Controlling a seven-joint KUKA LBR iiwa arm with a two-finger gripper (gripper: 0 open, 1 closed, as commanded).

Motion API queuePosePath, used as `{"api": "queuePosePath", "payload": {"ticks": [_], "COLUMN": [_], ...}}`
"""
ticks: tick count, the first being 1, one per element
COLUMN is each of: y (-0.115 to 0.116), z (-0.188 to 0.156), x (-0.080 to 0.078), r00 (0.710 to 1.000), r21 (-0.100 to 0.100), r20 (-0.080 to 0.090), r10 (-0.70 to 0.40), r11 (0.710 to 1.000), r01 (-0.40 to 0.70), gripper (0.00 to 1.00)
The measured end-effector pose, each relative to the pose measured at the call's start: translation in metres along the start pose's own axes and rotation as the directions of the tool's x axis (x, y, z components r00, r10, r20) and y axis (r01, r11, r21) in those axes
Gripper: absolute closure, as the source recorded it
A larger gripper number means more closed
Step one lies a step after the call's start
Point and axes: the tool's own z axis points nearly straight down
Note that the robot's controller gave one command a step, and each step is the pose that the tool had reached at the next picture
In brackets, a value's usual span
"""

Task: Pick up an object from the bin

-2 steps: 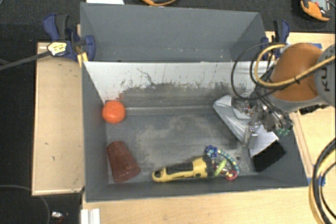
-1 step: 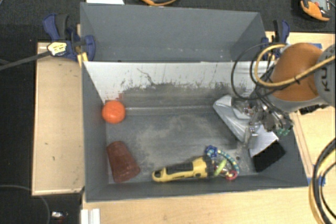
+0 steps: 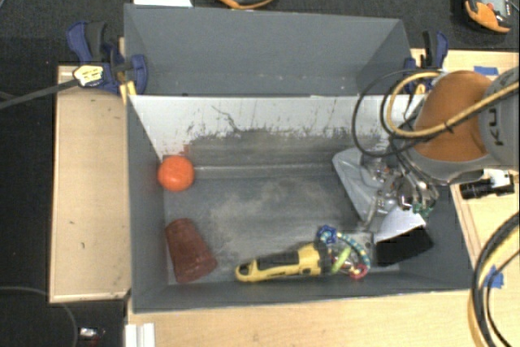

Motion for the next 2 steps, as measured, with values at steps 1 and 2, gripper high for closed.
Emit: {"api": "queuePosePath", "payload": {"ticks": [1, 2], "y": [-0.0018, 0.0063], "z": [-0.0015, -0.0005], "x": [-0.0086, -0.0025], "r00": [0.999, 0.976], "r21": [0.007, 0.005], "r20": [-0.019, -0.039], "r10": [-0.048, 0.215], "r11": [0.999, 0.977], "r01": [0.048, -0.215], "gripper": [1.00, 1.00]}}
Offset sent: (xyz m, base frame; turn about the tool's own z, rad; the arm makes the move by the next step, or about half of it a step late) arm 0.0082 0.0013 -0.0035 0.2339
